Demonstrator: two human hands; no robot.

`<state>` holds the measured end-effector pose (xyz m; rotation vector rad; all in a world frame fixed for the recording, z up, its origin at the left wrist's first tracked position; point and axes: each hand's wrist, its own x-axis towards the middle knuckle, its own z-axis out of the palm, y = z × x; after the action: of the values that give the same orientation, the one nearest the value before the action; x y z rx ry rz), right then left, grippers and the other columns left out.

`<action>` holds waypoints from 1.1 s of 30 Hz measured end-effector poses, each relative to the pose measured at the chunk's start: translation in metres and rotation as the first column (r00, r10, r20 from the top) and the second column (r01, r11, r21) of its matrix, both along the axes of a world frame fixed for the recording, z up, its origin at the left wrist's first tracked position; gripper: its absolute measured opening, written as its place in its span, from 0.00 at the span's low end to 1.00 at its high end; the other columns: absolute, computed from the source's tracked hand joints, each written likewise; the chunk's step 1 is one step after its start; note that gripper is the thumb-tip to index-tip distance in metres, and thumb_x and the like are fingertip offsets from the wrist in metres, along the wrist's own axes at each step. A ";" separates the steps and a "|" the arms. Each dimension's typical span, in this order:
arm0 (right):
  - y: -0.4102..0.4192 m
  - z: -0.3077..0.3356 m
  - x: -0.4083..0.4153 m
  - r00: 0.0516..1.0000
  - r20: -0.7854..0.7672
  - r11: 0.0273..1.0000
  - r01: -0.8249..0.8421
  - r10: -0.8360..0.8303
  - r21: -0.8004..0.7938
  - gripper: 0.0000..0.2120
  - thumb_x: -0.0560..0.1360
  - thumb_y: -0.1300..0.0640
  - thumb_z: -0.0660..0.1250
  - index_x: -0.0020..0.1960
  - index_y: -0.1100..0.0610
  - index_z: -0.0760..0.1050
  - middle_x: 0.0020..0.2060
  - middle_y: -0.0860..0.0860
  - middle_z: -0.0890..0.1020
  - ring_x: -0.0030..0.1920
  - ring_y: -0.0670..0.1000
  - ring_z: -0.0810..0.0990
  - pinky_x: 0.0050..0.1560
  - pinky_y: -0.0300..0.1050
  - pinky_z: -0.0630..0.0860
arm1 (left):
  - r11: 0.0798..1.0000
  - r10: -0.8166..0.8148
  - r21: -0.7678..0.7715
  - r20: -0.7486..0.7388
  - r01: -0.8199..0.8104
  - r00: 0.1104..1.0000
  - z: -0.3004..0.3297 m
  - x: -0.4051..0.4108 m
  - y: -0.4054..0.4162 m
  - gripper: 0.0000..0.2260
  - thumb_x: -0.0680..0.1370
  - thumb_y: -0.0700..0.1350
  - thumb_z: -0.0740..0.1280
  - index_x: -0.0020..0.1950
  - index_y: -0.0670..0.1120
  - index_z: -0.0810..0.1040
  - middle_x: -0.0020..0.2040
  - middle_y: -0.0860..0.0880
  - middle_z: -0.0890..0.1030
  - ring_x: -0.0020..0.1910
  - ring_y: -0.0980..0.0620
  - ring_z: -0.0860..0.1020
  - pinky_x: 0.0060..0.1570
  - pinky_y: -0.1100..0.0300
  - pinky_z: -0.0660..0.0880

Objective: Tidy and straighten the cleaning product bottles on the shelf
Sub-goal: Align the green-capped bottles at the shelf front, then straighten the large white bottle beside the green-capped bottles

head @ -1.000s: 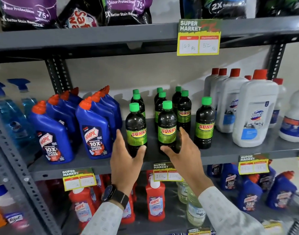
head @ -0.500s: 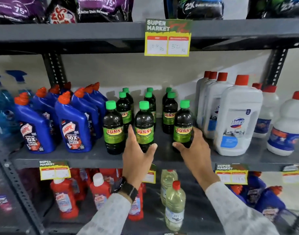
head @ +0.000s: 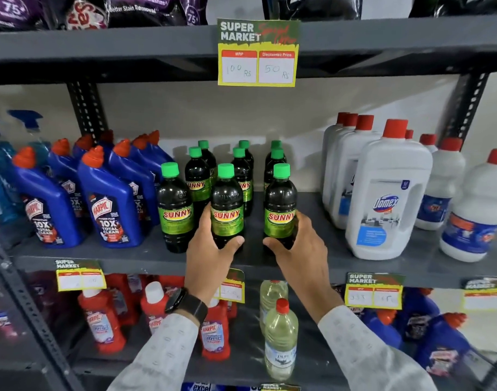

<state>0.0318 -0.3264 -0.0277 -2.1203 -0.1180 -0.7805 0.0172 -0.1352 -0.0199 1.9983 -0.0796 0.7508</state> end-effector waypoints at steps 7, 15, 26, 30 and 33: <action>0.005 -0.001 -0.005 1.000 0.015 1.000 0.026 -0.026 -0.011 0.36 0.72 0.43 0.78 0.74 0.48 0.65 0.57 0.40 0.78 0.54 0.39 0.73 0.56 0.42 0.72 | 1.000 -0.011 0.016 0.020 0.010 1.000 -0.003 0.001 0.002 0.40 0.73 0.52 0.76 0.79 0.61 0.57 0.70 0.59 0.76 0.68 0.59 0.73 0.68 0.55 0.71; 0.004 -0.002 -0.017 1.000 0.007 0.998 -0.001 0.002 -0.058 0.44 0.76 0.38 0.72 0.83 0.53 0.56 0.74 0.50 0.72 0.72 0.49 0.71 0.65 0.42 0.66 | 0.999 0.020 0.029 0.064 -0.022 0.998 -0.005 -0.011 -0.003 0.40 0.77 0.54 0.72 0.82 0.55 0.52 0.77 0.53 0.69 0.75 0.54 0.68 0.72 0.46 0.69; -0.160 0.019 -0.048 0.914 0.330 0.963 0.171 -0.235 0.210 0.27 0.78 0.53 0.74 0.73 0.46 0.69 0.64 0.45 0.74 0.63 0.50 0.77 0.59 0.57 0.79 | 0.962 -0.270 0.099 0.224 0.253 0.937 0.005 -0.045 -0.141 0.19 0.78 0.47 0.69 0.69 0.56 0.75 0.62 0.59 0.79 0.61 0.57 0.79 0.58 0.55 0.78; -0.216 0.020 -0.027 1.000 0.017 0.977 0.009 -0.013 0.215 0.37 0.73 0.58 0.80 0.76 0.49 0.66 0.66 0.45 0.77 0.64 0.48 0.78 0.63 0.56 0.78 | 0.910 -0.414 -0.003 -0.045 0.414 0.909 0.019 -0.014 -0.198 0.35 0.77 0.50 0.72 0.80 0.59 0.58 0.75 0.54 0.69 0.71 0.57 0.71 0.70 0.52 0.71; -0.232 0.019 -0.010 0.981 -0.125 0.979 -0.131 0.151 0.160 0.39 0.73 0.61 0.79 0.78 0.50 0.65 0.66 0.46 0.80 0.64 0.47 0.79 0.65 0.53 0.77 | 0.863 -0.504 -0.088 -0.109 0.497 0.857 0.019 0.008 -0.216 0.39 0.76 0.42 0.73 0.79 0.59 0.56 0.72 0.56 0.72 0.69 0.59 0.73 0.71 0.51 0.71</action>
<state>0.0214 -0.5586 -0.0086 -1.9907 -0.1310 -0.5421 0.0257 -0.3510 -0.0006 1.8479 -0.4802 0.2808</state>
